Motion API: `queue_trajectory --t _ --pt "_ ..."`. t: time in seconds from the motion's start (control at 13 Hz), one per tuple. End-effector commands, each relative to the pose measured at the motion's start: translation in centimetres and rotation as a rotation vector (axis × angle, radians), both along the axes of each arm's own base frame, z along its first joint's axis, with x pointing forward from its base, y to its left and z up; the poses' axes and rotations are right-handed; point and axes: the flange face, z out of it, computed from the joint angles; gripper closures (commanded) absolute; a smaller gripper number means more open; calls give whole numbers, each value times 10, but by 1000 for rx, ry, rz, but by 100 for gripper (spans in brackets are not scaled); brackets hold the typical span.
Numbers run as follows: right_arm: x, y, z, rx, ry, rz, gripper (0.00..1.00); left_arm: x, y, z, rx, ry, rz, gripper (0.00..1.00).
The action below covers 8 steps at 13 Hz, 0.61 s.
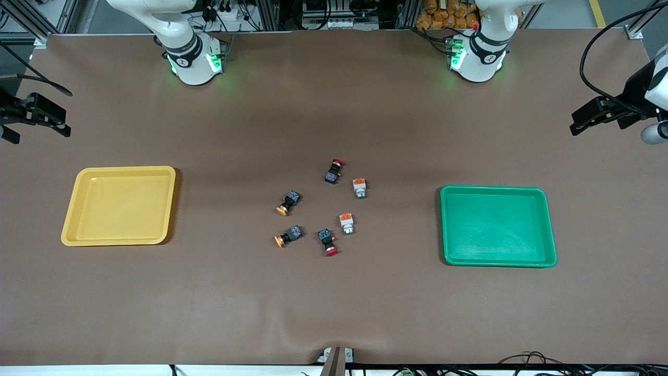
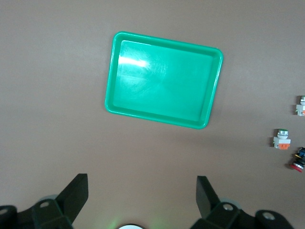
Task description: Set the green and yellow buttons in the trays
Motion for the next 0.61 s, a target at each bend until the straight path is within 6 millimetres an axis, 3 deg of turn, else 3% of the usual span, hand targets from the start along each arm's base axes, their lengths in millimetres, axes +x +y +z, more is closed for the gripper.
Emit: queue_trajectory --t 0.0,0.54 --pt "-5 3 1 5 2 -17 0 0 2 3 -1 17 -3 0" --pt "-7 4 2 48 11 -18 0 0 0 5 -4 11 -6 0"
